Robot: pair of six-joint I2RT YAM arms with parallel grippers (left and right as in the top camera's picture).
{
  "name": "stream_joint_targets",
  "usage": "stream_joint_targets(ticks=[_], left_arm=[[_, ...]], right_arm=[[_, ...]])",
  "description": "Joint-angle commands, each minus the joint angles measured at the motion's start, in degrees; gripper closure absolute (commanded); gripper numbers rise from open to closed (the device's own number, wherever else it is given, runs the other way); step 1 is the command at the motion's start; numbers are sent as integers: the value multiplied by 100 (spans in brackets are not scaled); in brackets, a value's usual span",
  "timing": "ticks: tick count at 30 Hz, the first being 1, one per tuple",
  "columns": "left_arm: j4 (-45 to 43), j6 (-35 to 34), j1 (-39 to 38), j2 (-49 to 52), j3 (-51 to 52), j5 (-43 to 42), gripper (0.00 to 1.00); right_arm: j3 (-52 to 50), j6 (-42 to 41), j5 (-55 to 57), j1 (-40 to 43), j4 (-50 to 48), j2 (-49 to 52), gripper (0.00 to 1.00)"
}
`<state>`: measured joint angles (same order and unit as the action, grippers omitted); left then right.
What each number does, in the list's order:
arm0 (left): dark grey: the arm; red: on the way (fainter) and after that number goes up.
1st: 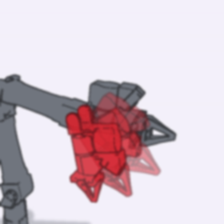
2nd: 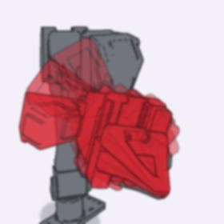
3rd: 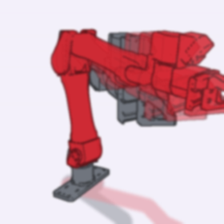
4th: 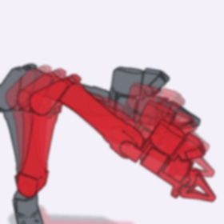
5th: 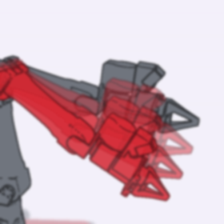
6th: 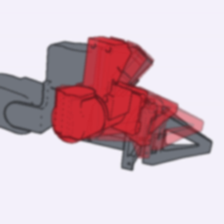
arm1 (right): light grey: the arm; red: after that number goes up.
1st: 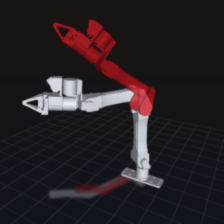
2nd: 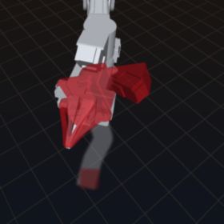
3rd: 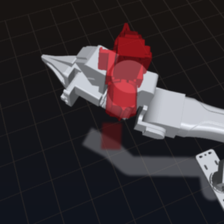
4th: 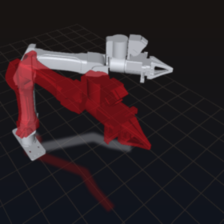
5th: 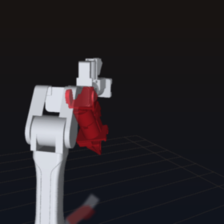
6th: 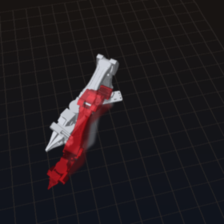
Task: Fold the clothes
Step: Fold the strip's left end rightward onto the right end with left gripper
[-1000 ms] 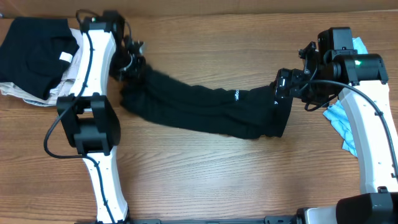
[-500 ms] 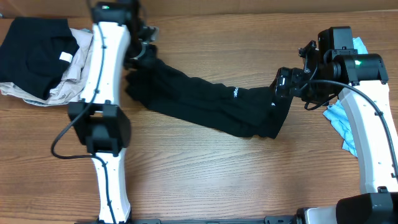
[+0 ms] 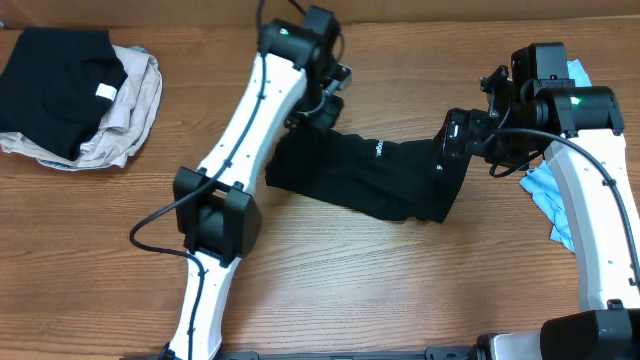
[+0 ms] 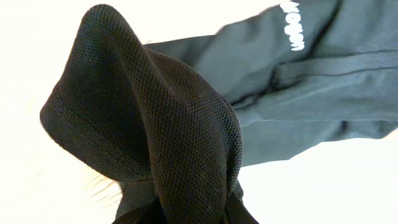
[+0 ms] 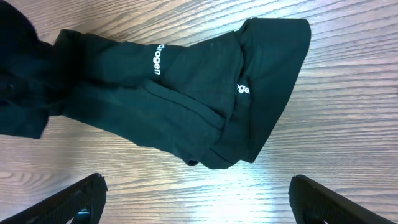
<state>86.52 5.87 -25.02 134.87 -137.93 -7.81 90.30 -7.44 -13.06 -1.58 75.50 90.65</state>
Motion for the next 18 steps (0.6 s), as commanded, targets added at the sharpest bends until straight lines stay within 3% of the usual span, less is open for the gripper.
stream_joint_targets(ticks=[1,4,7,9,13,18], left_arm=[[-35,-214,-234,273,31,31,78],[-44,-251,-385,466,31,33,50],[-107,-251,-509,612,31,39,27],[-216,-295,-557,629,31,37,17],[-485,-428,-581,601,28,37,2],[-474,-463,-566,557,-293,39,0]], right_arm=[[-35,13,20,-28,-26,-7,3],[-35,-11,17,7,-28,-7,3],[-35,-151,17,116,-24,-7,2],[-35,-184,15,188,-20,-2,2],[-208,-205,15,286,-105,4,2],[-1156,-343,9,299,-787,4,2]])
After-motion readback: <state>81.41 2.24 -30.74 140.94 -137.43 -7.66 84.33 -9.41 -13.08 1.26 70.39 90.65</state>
